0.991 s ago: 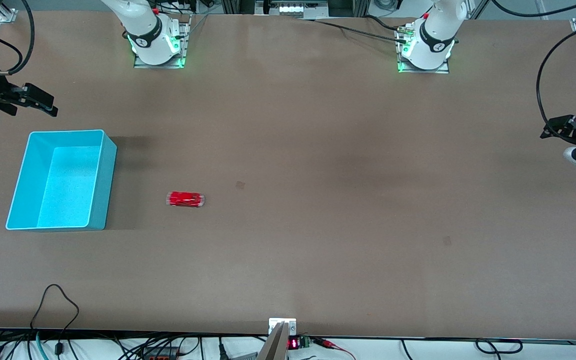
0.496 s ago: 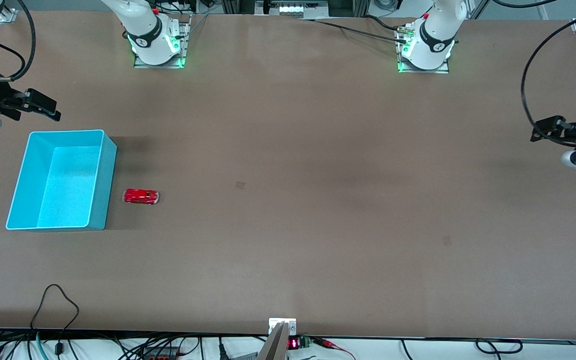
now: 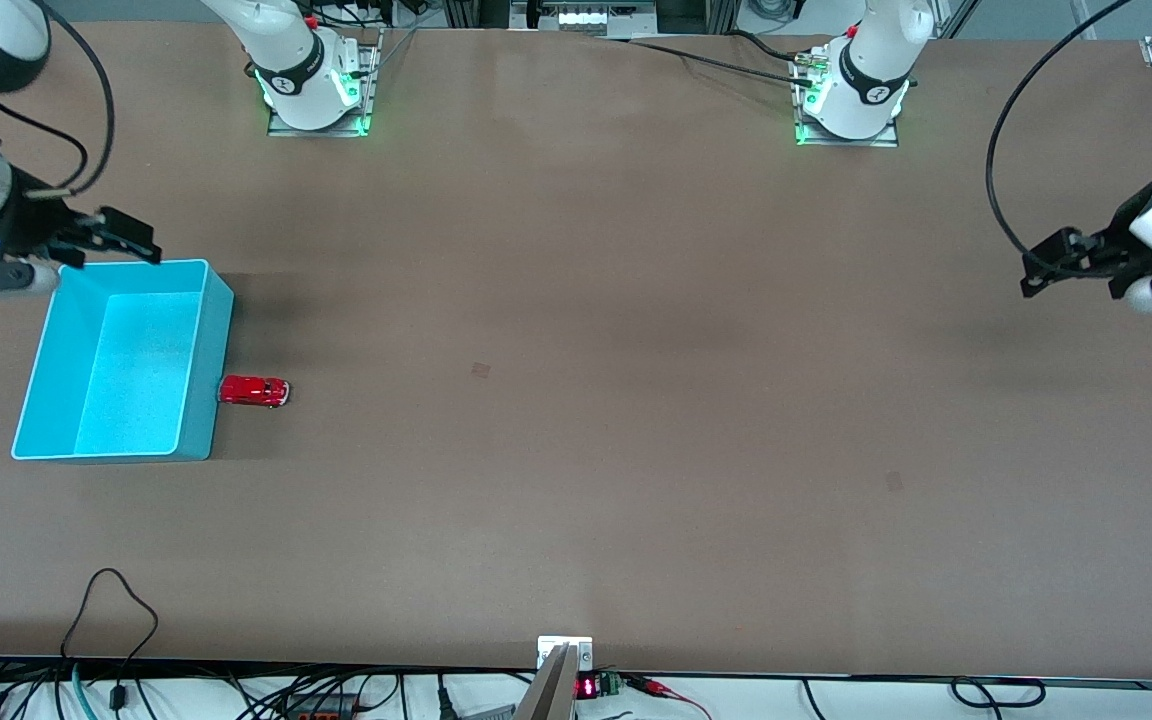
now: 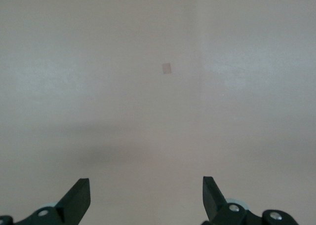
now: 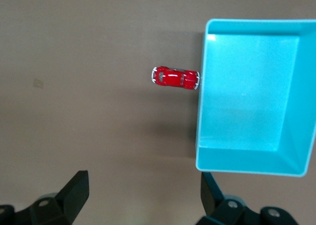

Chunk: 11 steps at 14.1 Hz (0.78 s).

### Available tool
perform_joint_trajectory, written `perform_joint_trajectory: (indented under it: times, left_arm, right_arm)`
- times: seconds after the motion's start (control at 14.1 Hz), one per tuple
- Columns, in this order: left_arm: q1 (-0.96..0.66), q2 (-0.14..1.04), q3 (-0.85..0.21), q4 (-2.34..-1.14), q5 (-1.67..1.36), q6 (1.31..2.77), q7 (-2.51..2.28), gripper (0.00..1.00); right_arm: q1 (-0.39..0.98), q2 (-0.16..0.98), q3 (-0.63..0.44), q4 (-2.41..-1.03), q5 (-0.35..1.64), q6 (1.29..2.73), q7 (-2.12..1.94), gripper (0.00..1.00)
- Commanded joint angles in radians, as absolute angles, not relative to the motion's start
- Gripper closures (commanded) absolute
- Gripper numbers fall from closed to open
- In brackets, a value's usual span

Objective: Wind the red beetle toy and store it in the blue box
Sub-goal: 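Move the right gripper over the box edge toward the red car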

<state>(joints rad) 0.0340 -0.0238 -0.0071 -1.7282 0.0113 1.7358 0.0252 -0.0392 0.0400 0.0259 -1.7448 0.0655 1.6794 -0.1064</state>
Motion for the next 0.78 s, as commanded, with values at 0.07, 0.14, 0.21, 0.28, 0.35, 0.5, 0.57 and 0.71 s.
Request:
perform_joint_trajectory:
  times: [0.07, 0.14, 0.21, 0.28, 0.35, 0.5, 0.57, 0.71]
  left_arm:
    - [0.012, -0.058, 0.005, -1.712, -0.008, 1.563, 0.018, 0.0]
    - [0.011, -0.051, 0.003, -1.701, -0.009, 1.562, 0.023, 0.0]
    - [0.011, -0.049, 0.003, -1.698, -0.014, 1.566, 0.025, 0.0]
    - [0.009, -0.046, 0.003, -1.694, -0.014, 1.569, 0.025, 0.0]
    - [0.008, -0.038, 0.003, -1.689, -0.015, 1.572, 0.025, 0.0]
    - [0.006, -0.031, 0.003, -1.671, -0.035, 1.574, 0.025, 0.0]
    - [0.006, -0.028, 0.003, -1.669, -0.037, 1.572, 0.026, 0.0]
    - [0.008, -0.028, 0.003, -1.669, -0.037, 1.572, 0.026, 0.0]
  right_arm:
    - [-0.022, 0.194, 0.021, -1.623, 0.098, 1.674, -0.294, 0.0]
    - [-0.02, 0.215, 0.021, -1.628, 0.095, 1.713, -0.372, 0.0]
    - [-0.021, 0.242, 0.023, -1.641, 0.095, 1.75, -0.44, 0.0]
    - [-0.025, 0.27, 0.023, -1.655, 0.094, 1.785, -0.534, 0.0]
    - [-0.028, 0.285, 0.023, -1.686, 0.094, 1.834, -0.658, 0.0]
    - [-0.028, 0.296, 0.023, -1.751, 0.086, 1.955, -0.866, 0.0]
    - [-0.023, 0.304, 0.023, -1.769, 0.081, 1.989, -0.932, 0.0]
    - [-0.018, 0.34, 0.023, -1.77, 0.046, 2.016, -1.035, 0.0]
